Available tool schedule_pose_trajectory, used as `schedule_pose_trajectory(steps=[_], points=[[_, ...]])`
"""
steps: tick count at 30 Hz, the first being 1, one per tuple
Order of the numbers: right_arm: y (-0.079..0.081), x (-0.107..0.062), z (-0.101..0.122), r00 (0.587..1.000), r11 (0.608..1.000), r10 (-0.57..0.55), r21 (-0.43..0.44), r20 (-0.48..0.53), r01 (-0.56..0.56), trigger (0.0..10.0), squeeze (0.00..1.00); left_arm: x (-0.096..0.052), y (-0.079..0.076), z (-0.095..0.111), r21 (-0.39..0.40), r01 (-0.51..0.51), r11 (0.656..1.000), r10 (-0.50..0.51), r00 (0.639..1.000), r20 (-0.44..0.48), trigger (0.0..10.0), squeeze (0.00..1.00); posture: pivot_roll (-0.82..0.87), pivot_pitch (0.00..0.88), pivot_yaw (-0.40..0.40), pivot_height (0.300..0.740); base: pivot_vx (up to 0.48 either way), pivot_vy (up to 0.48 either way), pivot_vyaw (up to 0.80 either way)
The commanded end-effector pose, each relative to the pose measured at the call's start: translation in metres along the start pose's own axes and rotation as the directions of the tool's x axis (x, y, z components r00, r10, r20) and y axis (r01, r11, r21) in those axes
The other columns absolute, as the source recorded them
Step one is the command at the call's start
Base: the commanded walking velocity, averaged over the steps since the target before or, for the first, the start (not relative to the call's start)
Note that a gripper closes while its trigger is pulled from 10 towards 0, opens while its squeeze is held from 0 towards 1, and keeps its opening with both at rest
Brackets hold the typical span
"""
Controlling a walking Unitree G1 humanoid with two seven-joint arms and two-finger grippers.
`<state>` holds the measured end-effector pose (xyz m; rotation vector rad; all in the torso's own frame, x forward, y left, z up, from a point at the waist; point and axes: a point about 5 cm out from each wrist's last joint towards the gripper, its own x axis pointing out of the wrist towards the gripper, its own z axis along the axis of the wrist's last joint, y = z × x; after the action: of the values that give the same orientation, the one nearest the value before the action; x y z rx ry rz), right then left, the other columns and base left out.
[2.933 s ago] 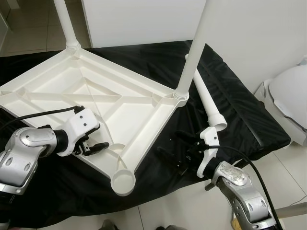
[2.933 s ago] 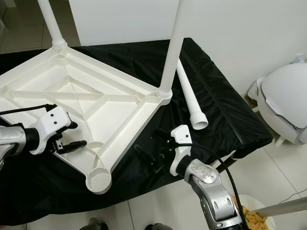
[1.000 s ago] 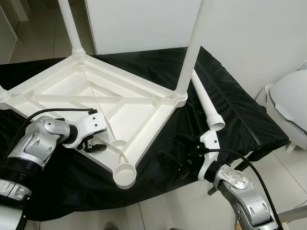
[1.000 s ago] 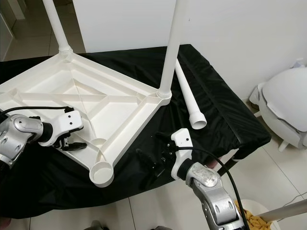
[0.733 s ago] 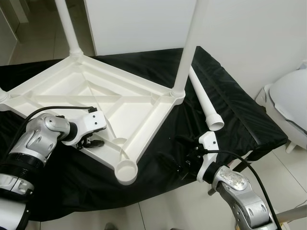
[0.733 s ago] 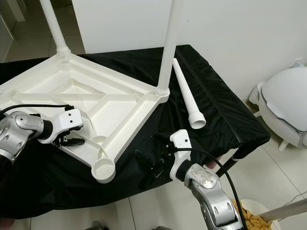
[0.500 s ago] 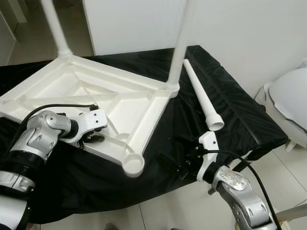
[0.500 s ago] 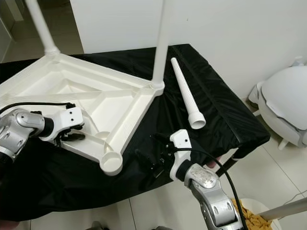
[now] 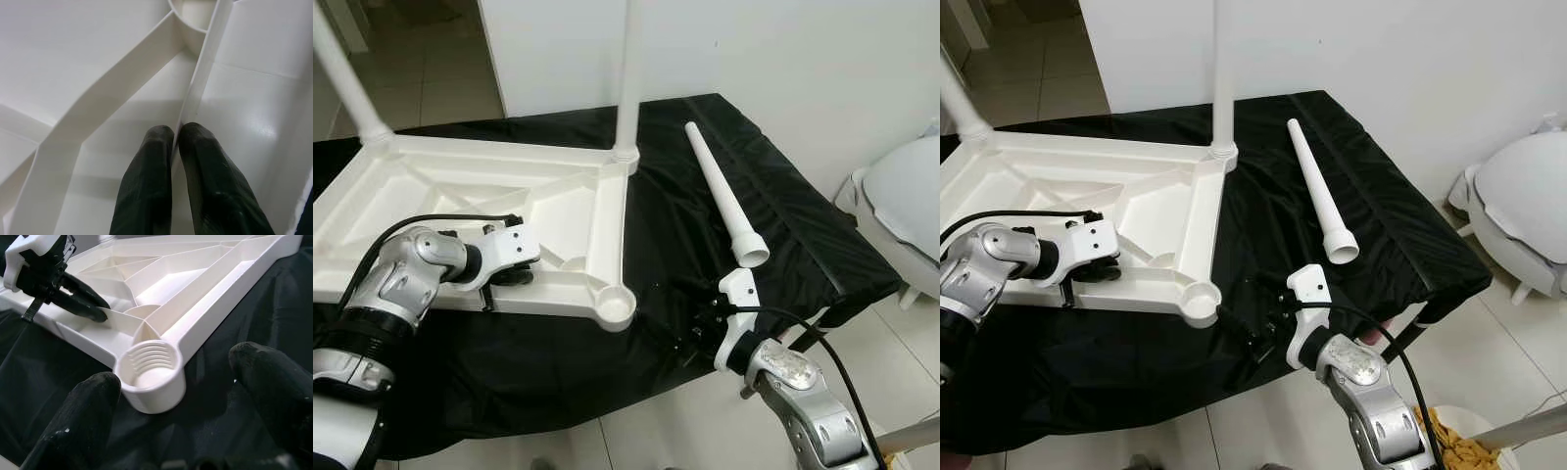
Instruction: Building children table
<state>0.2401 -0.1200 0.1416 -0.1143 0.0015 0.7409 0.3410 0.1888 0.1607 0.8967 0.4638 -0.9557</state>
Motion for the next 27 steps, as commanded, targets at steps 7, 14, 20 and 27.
schedule_pose_trajectory(steps=[7,14,20,27], points=[[-0.015,0.005,0.007,0.989,0.99,-0.139,0.004,0.051,0.139,10.0,0.0,0.008,-0.002,0.025,0.0,-0.137,0.991,0.135,0.978,0.161,10.0,0.0,-0.1,0.067,0.019,0.74,0.0,0.0,0.0],[-0.031,0.011,0.013,0.966,0.97,-0.242,0.025,0.091,0.241,10.0,0.0,-0.001,0.001,0.054,-0.08,-0.13,0.988,0.15,0.929,0.338,10.0,1.0,-0.09,0.076,0.012,0.74,0.0,0.0,0.0],[-0.039,0.015,0.014,0.952,0.956,-0.293,0.058,0.094,0.289,10.0,0.0,-0.009,0.004,0.063,-0.076,-0.147,0.986,0.165,0.915,0.368,10.0,0.0,-0.08,0.078,0.01,0.74,0.0,0.0,0.0],[-0.072,0.019,0.024,0.861,0.871,-0.491,0.082,0.134,0.484,10.0,1.0,-0.029,0.011,0.084,-0.186,-0.178,0.966,0.247,0.841,0.481,10.0,0.0,-0.07,0.079,0.009,0.74,0.0,0.0,0.0]])
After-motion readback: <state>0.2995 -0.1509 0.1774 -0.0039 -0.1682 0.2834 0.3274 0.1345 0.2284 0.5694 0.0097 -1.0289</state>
